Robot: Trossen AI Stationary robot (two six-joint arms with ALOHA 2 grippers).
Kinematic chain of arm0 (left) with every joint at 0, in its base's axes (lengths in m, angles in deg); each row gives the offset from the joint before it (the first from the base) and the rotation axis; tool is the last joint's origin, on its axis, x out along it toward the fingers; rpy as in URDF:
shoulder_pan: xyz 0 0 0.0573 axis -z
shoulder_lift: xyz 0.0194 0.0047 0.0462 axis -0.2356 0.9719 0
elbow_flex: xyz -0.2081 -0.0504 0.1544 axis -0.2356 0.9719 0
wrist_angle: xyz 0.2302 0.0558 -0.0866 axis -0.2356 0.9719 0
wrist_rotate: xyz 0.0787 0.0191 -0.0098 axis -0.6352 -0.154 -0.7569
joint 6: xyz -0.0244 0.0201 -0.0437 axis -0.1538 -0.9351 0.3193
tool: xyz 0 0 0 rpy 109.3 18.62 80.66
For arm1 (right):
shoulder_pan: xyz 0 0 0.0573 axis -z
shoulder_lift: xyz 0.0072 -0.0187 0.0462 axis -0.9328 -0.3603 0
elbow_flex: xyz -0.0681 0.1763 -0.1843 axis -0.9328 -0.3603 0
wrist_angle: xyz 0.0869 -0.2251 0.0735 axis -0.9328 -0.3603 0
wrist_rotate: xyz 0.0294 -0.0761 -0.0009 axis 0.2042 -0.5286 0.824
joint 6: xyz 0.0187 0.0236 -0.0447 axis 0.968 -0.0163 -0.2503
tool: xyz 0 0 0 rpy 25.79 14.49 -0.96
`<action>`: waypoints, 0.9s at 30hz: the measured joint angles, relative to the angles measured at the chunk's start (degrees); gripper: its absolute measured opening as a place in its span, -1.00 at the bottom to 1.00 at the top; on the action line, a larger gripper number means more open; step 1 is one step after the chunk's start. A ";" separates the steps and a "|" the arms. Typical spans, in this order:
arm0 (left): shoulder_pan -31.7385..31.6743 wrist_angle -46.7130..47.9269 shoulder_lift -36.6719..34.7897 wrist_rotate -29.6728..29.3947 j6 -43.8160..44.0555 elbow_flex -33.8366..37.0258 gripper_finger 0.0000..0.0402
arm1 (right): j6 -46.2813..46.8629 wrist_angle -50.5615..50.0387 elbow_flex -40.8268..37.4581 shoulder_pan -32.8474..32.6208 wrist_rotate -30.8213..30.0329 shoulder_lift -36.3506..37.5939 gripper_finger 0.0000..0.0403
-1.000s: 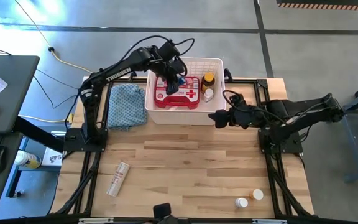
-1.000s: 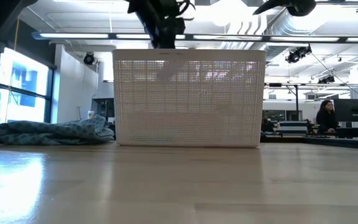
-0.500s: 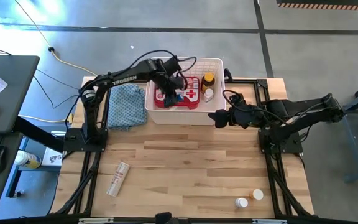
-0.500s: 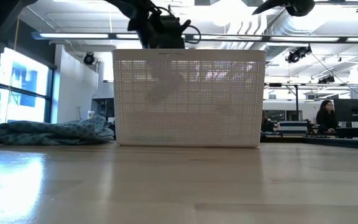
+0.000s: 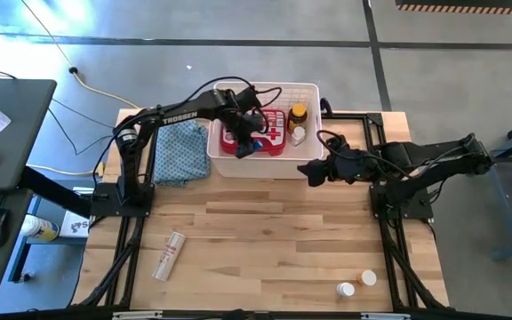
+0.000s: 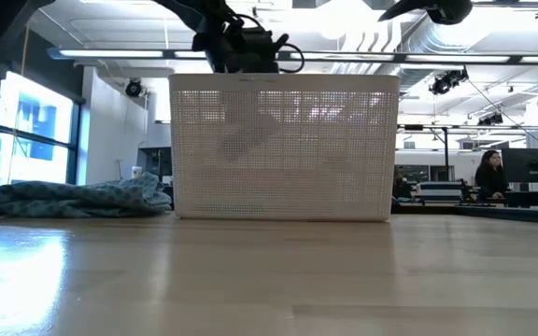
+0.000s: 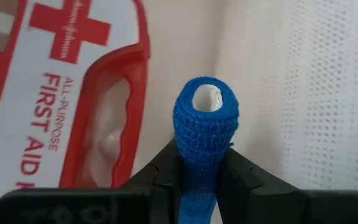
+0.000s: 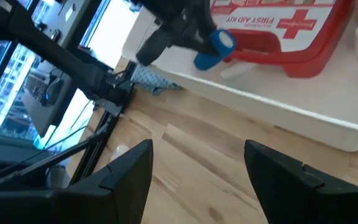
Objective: Pick & place medical supplies in basket/bin
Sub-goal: Put the blue bandage into the white bin, then put the white bandage into the white bin
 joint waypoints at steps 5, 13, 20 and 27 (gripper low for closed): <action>0.05 0.17 0.00 -1.21 2.22 0.00 -0.23 | -0.95 -0.02 0.00 0.00 1.72 0.00 0.21; 0.01 2.33 0.00 0.53 3.06 0.00 0.18 | -2.05 -0.02 0.00 -0.02 2.04 0.00 0.21; 0.01 3.99 0.02 -1.51 3.02 -1.35 0.32 | -2.27 -0.02 0.00 -0.97 1.80 0.00 0.21; 0.01 9.53 0.02 -8.07 1.61 -11.57 0.26 | -2.27 -0.04 0.00 -2.87 0.27 0.00 0.21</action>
